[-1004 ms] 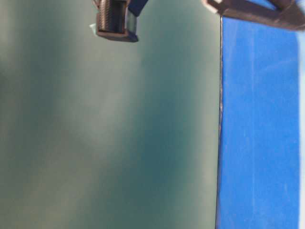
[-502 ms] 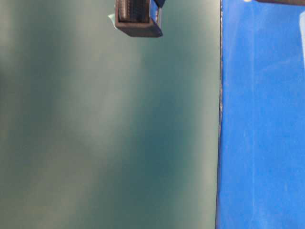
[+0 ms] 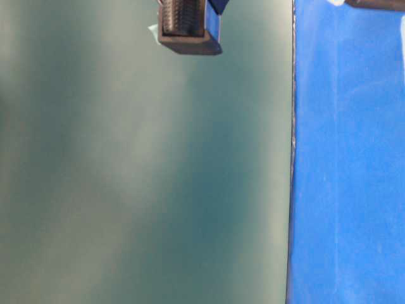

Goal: Fold the light blue towel.
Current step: 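Open both grippers and lift them off the folded edge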

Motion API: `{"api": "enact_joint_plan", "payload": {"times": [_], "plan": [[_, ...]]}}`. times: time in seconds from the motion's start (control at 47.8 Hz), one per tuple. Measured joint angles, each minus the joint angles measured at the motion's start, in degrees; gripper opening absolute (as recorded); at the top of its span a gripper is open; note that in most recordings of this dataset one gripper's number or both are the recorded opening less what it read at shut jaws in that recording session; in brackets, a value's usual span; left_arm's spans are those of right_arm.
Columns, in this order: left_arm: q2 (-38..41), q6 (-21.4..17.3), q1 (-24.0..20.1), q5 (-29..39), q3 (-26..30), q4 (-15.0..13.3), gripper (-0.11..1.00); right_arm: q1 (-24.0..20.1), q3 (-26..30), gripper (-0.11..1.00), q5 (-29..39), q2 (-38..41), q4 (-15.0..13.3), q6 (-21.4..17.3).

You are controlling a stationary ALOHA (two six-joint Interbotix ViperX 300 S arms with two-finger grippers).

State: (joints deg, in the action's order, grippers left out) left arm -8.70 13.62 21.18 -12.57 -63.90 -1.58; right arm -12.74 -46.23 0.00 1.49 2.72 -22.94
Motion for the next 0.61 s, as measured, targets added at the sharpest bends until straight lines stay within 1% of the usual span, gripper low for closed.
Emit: {"api": "enact_joint_plan", "payload": {"times": [0.063, 0.105, 0.167, 0.209, 0.251, 0.335, 0.418, 0.481, 0.607], "plan": [[-0.26, 0.0, 0.0, 0.18, 0.0, 0.0, 0.31, -0.09, -0.09, 0.6, 0.09, 0.0, 0.0, 0.0], [-0.62, 0.0, 0.0, 0.18, 0.09, 0.0, 0.43, -0.18, -0.09, 0.66, 0.18, -0.35, 0.0, 0.0], [-1.76, 0.0, -0.09, 0.53, 0.0, 0.0, 0.62, -0.18, -0.09, 0.62, 0.44, -1.23, 0.0, 0.26], [-2.72, -0.18, -0.09, 0.97, 0.09, 0.0, 0.7, -0.18, -0.09, 0.6, 0.53, -2.02, -0.09, 0.62], [-4.04, -0.62, -0.09, 1.76, 0.0, 0.0, 0.72, -0.18, -0.09, 0.59, 0.7, -2.99, -0.26, 0.88], [-6.42, -1.23, -0.53, 3.08, 0.0, 0.0, 0.67, -0.18, -0.09, 0.6, 1.14, -5.27, -1.76, 1.32], [-8.7, -1.32, -2.29, 4.48, 0.0, 0.0, 0.65, 0.0, -0.26, 0.6, 1.67, -6.94, -3.69, 1.41], [-9.93, -1.32, -4.75, 5.19, -0.44, 0.0, 0.64, 0.97, -0.35, 0.6, 1.85, -7.56, -4.66, 1.58], [-10.46, -1.41, -10.9, 5.71, -0.88, 0.0, 0.64, 5.89, -1.05, 0.6, 2.64, -7.56, -5.63, 1.49]]}}
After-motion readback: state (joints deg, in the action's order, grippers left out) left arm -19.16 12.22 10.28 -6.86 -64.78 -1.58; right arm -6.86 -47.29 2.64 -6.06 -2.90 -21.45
